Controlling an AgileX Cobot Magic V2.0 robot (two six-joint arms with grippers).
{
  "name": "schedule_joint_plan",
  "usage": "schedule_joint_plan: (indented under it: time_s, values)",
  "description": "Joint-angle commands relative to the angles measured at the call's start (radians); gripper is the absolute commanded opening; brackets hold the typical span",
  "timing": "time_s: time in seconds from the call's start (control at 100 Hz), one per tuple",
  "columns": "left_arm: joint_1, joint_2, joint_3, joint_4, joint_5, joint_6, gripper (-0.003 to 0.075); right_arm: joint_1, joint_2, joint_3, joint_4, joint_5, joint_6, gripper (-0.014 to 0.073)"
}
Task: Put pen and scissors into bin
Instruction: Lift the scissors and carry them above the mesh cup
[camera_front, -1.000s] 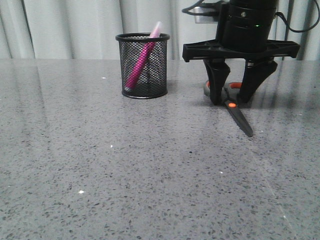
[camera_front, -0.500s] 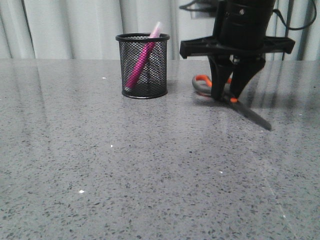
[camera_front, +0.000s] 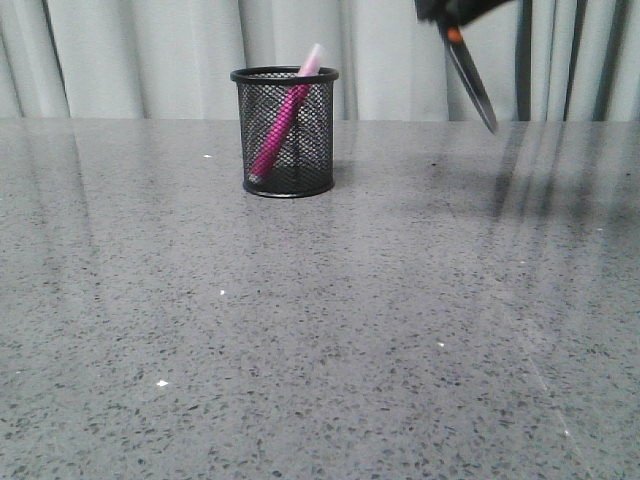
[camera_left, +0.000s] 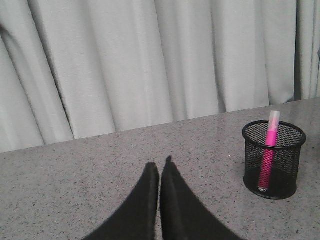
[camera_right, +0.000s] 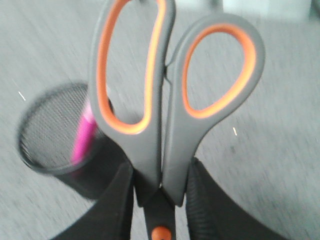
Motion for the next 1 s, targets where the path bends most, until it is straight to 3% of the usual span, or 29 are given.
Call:
schedule_joint_plan:
  time_s: [0.0,0.59,0.99]
  values:
    - [0.002,0.005,-0.029,-0.02,-0.044,-0.011,-0.0022,0.0,-0.058,0.011,0.024,-0.251,-0.007,-0.0074]
    - [0.002,0.005,-0.029,-0.02,-0.044,-0.011,-0.0022,0.098,0.15,0.013,-0.002,-0.966,-0.007,-0.0076]
    - [0.002,0.005,-0.029,-0.02,-0.044,-0.011,-0.0022,0.099,0.251,0.013,-0.002,-1.051,-0.007,-0.0076]
